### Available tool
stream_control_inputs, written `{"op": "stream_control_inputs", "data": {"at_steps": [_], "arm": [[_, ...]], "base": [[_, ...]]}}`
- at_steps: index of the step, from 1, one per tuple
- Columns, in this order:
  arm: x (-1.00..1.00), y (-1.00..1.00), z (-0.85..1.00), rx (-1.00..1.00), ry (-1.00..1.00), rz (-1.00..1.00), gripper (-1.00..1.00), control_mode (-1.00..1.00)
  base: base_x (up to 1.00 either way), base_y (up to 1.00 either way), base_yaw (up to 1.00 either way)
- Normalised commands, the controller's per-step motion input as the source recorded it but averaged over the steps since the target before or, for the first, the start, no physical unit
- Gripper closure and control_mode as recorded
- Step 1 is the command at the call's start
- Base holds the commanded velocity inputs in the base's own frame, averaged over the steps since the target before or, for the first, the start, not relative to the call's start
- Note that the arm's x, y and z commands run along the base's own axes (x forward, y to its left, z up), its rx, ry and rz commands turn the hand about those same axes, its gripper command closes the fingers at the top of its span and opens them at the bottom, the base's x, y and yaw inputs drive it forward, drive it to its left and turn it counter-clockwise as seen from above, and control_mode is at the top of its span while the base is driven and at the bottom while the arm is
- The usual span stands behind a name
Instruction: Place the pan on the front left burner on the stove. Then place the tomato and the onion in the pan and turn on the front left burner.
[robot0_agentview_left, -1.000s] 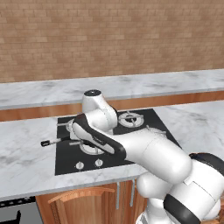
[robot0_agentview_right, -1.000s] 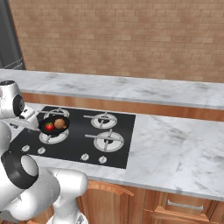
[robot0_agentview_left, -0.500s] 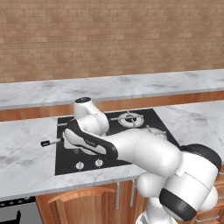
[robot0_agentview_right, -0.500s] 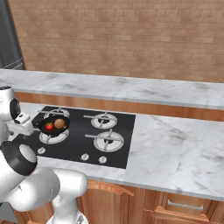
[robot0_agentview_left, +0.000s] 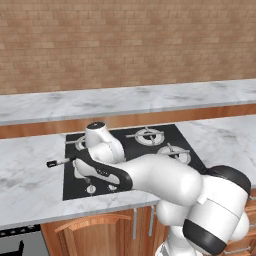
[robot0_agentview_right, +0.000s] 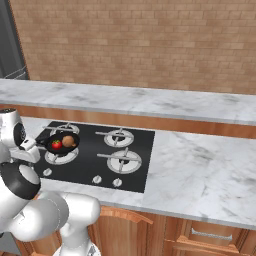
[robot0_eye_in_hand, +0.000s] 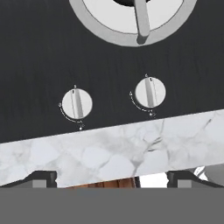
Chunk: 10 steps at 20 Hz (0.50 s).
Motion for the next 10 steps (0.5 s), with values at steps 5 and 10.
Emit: {"op": "stream_control_inputs", "data": {"at_steps": [5, 10], "arm": [[0.01, 0.05, -0.19, 0.0, 0.0, 0.0, -1.0, -1.0], [0.12, 0.12, -0.17, 0.0, 0.0, 0.0, -1.0, -1.0]], "base": [[0.0, 0.0, 0.0], [0.0, 0.0, 0.0]]}}
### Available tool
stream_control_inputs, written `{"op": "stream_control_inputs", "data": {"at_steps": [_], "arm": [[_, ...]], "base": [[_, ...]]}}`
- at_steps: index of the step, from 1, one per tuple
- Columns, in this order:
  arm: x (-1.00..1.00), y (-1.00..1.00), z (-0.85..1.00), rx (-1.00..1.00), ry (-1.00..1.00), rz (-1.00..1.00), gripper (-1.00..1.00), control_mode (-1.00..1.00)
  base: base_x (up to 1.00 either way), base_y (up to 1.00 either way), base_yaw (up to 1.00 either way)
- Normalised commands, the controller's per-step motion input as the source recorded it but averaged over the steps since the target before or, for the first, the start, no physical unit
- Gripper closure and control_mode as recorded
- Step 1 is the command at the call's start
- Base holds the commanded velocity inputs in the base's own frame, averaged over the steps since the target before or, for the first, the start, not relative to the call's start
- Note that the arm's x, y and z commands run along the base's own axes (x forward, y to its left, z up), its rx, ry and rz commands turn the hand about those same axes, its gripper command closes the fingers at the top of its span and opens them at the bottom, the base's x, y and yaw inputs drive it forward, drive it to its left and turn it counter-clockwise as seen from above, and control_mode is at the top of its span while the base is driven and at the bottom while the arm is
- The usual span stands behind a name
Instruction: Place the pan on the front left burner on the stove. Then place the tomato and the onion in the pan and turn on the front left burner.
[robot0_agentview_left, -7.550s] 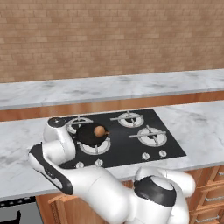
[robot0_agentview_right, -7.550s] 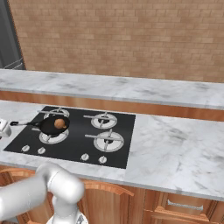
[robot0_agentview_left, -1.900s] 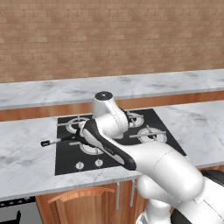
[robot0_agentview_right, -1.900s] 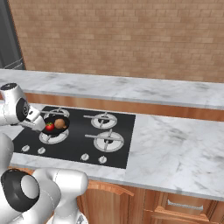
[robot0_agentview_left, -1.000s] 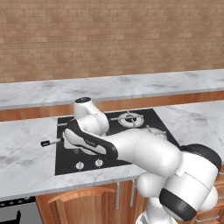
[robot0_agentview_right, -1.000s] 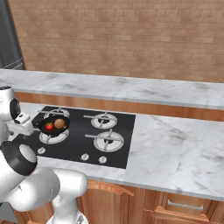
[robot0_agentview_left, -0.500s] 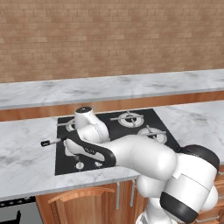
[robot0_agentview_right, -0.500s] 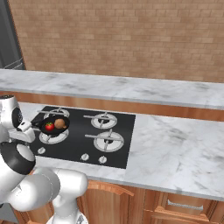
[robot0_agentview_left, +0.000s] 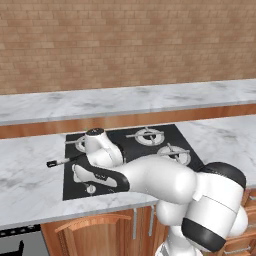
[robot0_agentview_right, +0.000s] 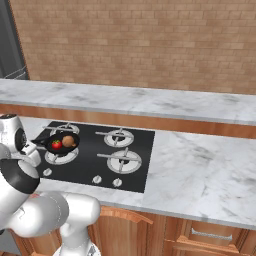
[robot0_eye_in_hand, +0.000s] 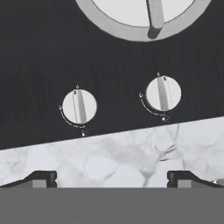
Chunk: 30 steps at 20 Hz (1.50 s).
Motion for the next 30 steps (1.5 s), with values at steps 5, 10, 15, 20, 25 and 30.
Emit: {"op": "stream_control_inputs", "data": {"at_steps": [5, 10, 15, 20, 25, 30], "arm": [[0.27, 0.15, -0.11, 0.0, 0.0, 0.0, -1.0, -1.0], [0.12, 0.14, -0.16, 0.0, 0.0, 0.0, -1.0, -1.0], [0.0, 0.08, -0.27, 0.0, 0.0, 0.0, -1.0, -1.0], [0.02, 0.01, -0.25, 0.0, 0.0, 0.0, -1.0, -1.0], [0.04, 0.0, -0.19, 0.0, 0.0, 0.0, -1.0, -1.0], [0.08, 0.04, -0.12, 0.0, 0.0, 0.01, -1.0, -1.0]], "base": [[0.0, 0.0, 0.0], [0.0, 0.0, 0.0], [0.0, 0.0, 0.0], [0.0, 0.0, 0.0], [0.0, 0.0, 0.0], [0.0, 0.0, 0.0]]}}
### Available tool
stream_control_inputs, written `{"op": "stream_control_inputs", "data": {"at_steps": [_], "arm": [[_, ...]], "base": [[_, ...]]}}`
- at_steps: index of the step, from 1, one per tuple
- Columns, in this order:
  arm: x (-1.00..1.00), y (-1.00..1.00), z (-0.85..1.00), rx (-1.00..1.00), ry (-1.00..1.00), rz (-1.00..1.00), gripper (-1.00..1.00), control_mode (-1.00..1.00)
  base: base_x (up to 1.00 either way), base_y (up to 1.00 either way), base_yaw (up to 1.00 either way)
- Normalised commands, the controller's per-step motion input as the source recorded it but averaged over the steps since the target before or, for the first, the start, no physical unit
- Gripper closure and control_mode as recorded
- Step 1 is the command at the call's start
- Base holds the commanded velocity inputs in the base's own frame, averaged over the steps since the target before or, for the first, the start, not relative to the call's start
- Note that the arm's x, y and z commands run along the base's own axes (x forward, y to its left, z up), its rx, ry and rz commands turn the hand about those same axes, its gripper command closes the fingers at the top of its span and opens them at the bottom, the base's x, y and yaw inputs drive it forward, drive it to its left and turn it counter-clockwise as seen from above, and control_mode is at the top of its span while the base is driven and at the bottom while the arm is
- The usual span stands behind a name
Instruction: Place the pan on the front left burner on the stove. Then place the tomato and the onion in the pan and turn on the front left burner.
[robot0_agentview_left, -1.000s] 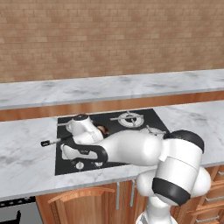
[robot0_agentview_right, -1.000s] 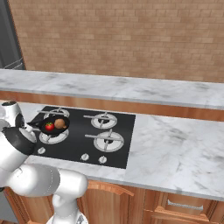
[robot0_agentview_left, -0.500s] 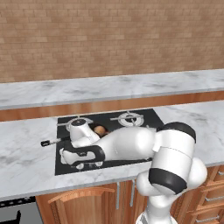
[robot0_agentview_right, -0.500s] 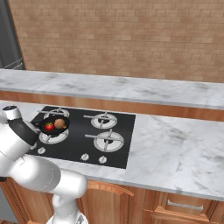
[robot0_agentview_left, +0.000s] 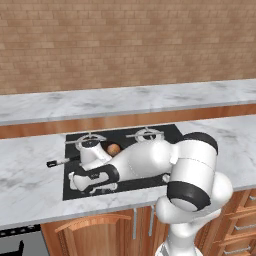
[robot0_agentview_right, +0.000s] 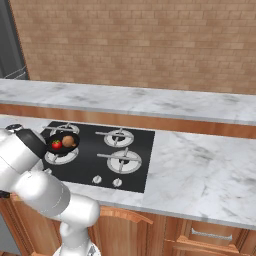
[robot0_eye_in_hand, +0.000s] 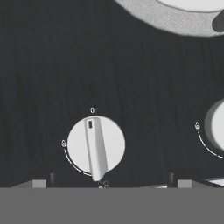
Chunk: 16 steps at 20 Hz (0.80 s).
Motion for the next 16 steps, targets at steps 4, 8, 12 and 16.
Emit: {"op": "stream_control_inputs", "data": {"at_steps": [4, 8, 12, 16], "arm": [[0.14, 0.08, -0.07, 0.0, 0.0, 0.01, -1.0, -1.0], [0.16, 0.11, 0.0, 0.0, 0.0, 0.01, -1.0, -1.0], [0.14, 0.1, -0.01, 0.0, 0.0, 0.0, -1.0, -1.0], [0.04, 0.12, -0.13, -0.01, 0.0, 0.0, 1.0, -1.0]], "base": [[0.0, 0.0, 0.0], [0.0, 0.0, 0.0], [0.0, 0.0, 0.0], [0.0, 0.0, 0.0]]}}
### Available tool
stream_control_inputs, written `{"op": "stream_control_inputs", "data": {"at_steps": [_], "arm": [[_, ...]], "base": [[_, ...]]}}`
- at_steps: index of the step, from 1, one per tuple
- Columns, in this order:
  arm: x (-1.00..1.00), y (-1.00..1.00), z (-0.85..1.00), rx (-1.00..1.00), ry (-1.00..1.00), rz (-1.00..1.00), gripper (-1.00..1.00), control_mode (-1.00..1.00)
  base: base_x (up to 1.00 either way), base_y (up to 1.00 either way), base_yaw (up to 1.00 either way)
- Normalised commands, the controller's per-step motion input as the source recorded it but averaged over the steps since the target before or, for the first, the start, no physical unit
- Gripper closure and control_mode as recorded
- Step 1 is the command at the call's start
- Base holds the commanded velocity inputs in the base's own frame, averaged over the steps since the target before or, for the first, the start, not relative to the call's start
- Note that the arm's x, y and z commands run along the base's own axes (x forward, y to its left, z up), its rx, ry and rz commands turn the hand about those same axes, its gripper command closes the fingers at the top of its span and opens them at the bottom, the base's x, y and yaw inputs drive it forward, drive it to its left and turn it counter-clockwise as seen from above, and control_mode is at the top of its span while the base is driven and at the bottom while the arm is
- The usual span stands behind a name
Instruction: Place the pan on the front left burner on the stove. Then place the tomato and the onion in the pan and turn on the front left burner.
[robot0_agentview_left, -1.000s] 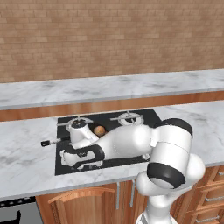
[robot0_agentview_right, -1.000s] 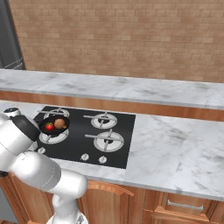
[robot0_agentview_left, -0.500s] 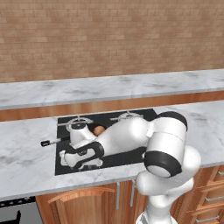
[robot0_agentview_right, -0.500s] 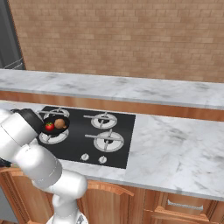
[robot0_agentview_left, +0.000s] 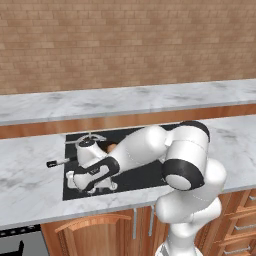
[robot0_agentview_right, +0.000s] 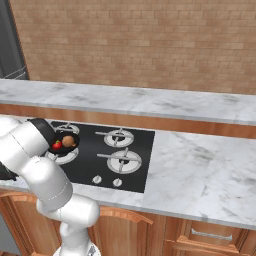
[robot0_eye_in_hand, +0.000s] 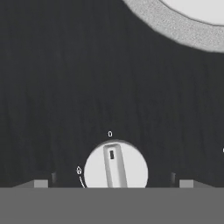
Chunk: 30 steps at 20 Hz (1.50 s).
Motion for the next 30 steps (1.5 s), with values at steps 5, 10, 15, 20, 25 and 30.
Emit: {"op": "stream_control_inputs", "data": {"at_steps": [5, 10, 15, 20, 25, 30], "arm": [[0.0, 0.08, -0.16, -0.03, 0.0, 0.01, 1.0, -1.0], [-0.01, 0.0, -0.06, -0.03, 0.0, 0.06, 1.0, -1.0], [-0.02, 0.0, -0.07, -0.01, 0.0, 0.12, 1.0, -1.0], [0.0, 0.0, -0.01, 0.0, 0.0, 0.21, 1.0, -1.0], [0.0, 0.0, -0.03, 0.0, 0.0, 0.29, 1.0, -1.0], [0.0, 0.0, -0.07, 0.0, 0.0, 0.32, 1.0, -1.0]], "base": [[0.0, 0.0, 0.0], [0.0, 0.0, 0.0], [0.0, 0.0, 0.0], [0.0, 0.0, 0.0], [0.0, 0.0, 0.0], [0.0, 0.0, 0.0]]}}
